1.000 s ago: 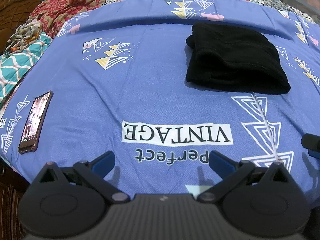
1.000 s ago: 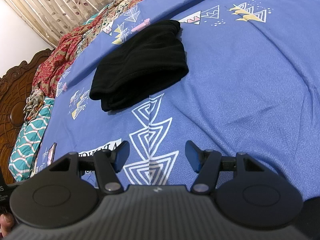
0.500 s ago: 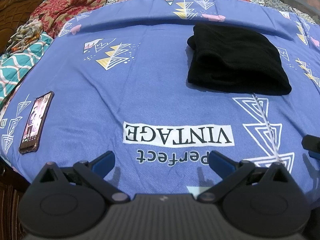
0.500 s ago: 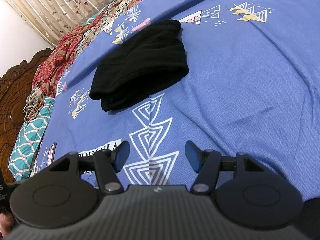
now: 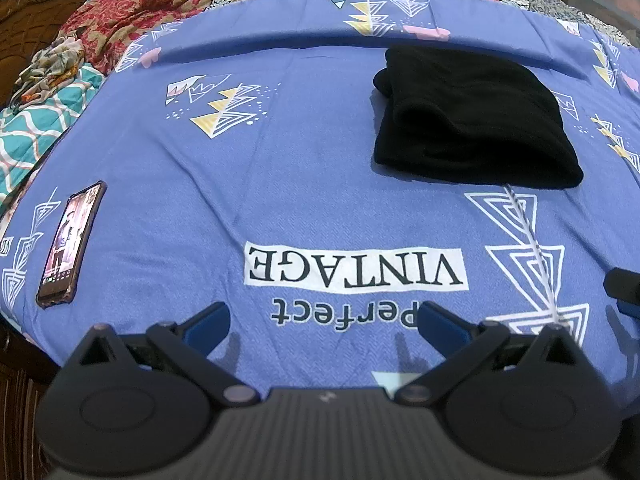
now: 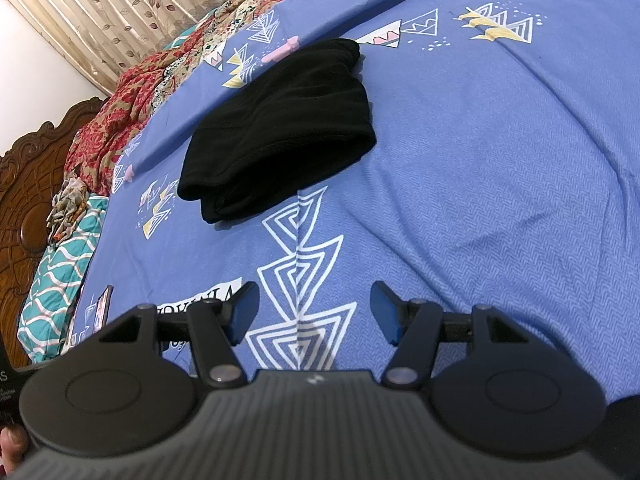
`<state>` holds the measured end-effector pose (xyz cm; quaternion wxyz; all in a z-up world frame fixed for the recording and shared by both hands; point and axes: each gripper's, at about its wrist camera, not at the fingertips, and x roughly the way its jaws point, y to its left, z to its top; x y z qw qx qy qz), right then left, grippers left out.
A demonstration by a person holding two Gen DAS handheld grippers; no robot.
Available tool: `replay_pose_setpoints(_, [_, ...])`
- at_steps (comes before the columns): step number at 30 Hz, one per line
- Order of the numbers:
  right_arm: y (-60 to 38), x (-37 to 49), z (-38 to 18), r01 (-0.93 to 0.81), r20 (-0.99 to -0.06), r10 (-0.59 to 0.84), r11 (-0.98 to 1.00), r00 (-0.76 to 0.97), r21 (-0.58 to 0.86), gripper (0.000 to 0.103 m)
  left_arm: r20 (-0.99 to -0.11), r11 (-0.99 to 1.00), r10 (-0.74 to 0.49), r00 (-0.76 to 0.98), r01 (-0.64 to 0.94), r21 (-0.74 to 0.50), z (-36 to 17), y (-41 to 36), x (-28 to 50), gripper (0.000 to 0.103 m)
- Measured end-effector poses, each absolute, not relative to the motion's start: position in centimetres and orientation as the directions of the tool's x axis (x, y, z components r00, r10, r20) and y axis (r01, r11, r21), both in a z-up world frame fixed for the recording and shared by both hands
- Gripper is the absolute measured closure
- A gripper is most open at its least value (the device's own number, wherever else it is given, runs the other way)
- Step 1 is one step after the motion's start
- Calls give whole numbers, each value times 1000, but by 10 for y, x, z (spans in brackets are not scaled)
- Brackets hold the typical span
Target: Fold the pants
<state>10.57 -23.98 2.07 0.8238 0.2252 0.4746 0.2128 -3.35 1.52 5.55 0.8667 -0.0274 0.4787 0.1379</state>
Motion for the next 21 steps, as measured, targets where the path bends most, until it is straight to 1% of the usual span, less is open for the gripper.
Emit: replay_pose_setpoints(21, [-240,106,20,-137,-686,566,807,457,574,39,-838,959,217,501,-270,87,55,15,-34,0])
